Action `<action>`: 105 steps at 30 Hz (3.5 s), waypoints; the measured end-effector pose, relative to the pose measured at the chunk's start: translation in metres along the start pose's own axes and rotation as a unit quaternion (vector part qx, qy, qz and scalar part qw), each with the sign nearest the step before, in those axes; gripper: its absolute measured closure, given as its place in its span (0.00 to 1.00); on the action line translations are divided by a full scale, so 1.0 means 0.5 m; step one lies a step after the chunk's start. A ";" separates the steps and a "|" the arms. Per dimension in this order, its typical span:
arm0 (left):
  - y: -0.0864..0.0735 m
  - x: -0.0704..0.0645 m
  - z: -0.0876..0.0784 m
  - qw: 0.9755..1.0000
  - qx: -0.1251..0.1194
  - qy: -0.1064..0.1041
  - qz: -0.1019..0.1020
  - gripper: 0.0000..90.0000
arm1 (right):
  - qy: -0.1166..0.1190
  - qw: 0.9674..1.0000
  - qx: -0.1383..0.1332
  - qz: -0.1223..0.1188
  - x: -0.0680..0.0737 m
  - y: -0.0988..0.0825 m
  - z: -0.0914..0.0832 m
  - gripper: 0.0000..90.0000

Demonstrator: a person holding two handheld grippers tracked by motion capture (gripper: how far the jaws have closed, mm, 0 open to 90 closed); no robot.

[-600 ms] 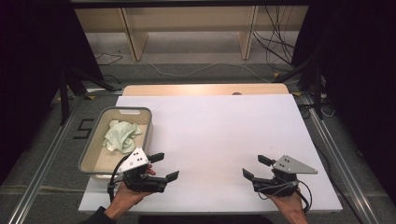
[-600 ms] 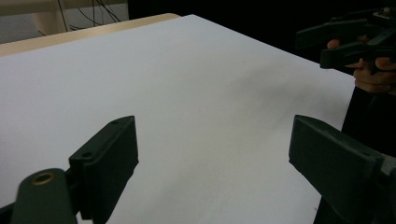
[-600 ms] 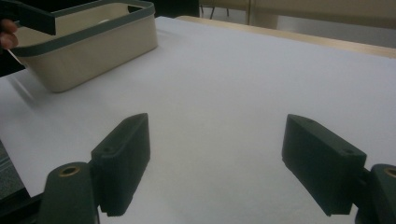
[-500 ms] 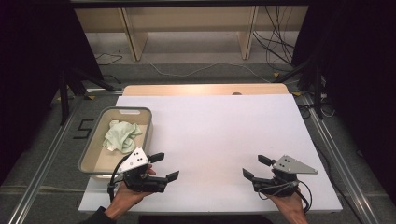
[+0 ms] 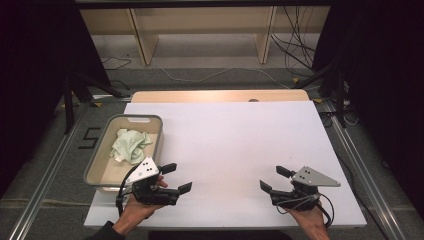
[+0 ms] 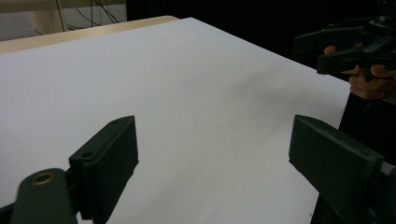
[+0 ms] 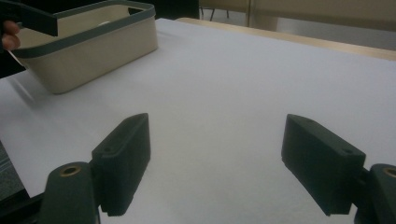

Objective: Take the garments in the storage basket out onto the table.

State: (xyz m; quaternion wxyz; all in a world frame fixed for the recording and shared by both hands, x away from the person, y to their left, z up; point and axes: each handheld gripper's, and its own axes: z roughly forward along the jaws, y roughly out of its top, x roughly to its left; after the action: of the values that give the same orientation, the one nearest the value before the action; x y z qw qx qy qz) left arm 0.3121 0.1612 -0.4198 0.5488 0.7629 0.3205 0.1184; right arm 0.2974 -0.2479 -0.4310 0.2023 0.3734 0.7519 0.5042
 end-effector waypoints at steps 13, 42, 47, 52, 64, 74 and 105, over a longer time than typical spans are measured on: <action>0.018 0.002 0.020 1.000 0.014 0.026 0.004 0.17 | 0.004 1.000 -0.002 -0.002 0.000 0.000 0.004 0.28; 0.121 0.049 0.079 0.997 0.049 0.064 -0.002 0.17 | 0.005 1.000 -0.007 -0.001 -0.002 0.001 0.002 0.28; 0.141 0.058 0.085 0.996 0.058 0.073 0.000 0.17 | 0.005 1.000 -0.009 0.000 -0.002 0.001 0.002 0.28; 0.154 0.075 0.090 0.994 0.064 0.086 0.000 0.17 | 0.006 1.000 -0.009 0.000 -0.002 0.001 0.002 0.28; 0.169 0.118 0.101 0.993 0.063 0.096 -0.014 0.17 | 0.009 1.000 -0.006 -0.001 -0.001 0.001 0.005 0.28; 0.183 0.146 0.118 0.992 0.073 0.103 -0.026 0.17 | 0.009 1.000 -0.003 -0.002 0.000 0.000 0.006 0.28; 0.181 0.247 0.036 0.981 0.081 0.168 -0.052 0.17 | 0.010 1.000 -0.004 -0.007 0.000 -0.001 0.007 0.29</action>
State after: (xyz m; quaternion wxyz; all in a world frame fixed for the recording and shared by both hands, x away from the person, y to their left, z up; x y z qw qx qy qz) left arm 0.4488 0.2067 -0.3649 0.4294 0.7564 0.4555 0.1897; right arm 0.2998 -0.2459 -0.4327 0.1995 0.3622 0.7544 0.5099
